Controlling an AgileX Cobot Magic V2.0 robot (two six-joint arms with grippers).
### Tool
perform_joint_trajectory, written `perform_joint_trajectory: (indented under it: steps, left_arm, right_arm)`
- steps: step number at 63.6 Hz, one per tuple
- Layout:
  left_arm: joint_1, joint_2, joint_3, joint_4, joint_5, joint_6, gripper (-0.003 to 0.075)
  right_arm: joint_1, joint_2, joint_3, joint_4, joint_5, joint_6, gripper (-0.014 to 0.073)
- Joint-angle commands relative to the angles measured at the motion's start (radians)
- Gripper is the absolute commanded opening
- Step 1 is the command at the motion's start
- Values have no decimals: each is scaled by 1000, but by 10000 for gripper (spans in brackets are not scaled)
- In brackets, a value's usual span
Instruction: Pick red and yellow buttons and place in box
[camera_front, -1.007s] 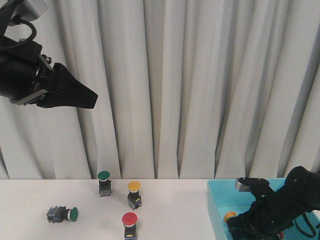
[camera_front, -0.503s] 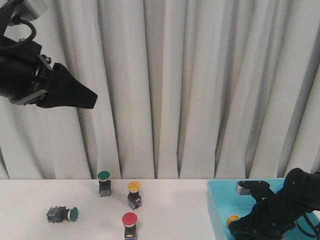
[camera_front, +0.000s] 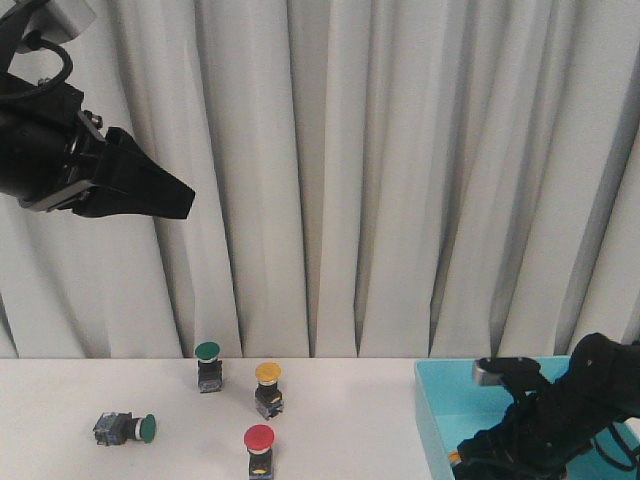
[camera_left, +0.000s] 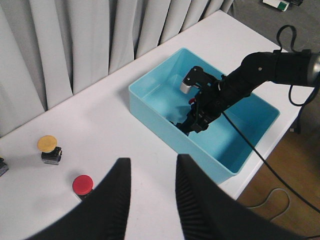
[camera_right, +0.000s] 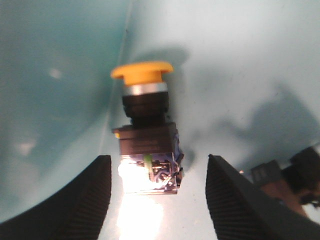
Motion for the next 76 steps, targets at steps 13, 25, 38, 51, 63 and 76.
perform_joint_trajectory:
  steps: [13, 25, 38, 51, 63, 76]
  left_arm:
    - [0, -36, -25, -39, -22, -11, 214]
    - [0, -42, -25, -37, -22, -14, 95]
    - [0, -88, -17, 23, -22, -8, -8]
    - [0, -217, 171, 38, -113, 17, -7]
    - [0, -412, 517, 49, -324, 46, -7]
    - [0, -618, 856, 57, -556, 40, -7]
  right_arm:
    - [-3, -278, -26, 6, -21, -9, 339]
    - [-3, -492, -26, 14, -19, -18, 174]
    - [-3, -738, 51, 14, -36, -29, -15]
    - [-3, -1054, 317, 25, -124, -41, -8]
    - [-3, -1321, 538, 10, -176, -62, -8]
    - [-3, -1487, 646, 9, -125, -61, -8]
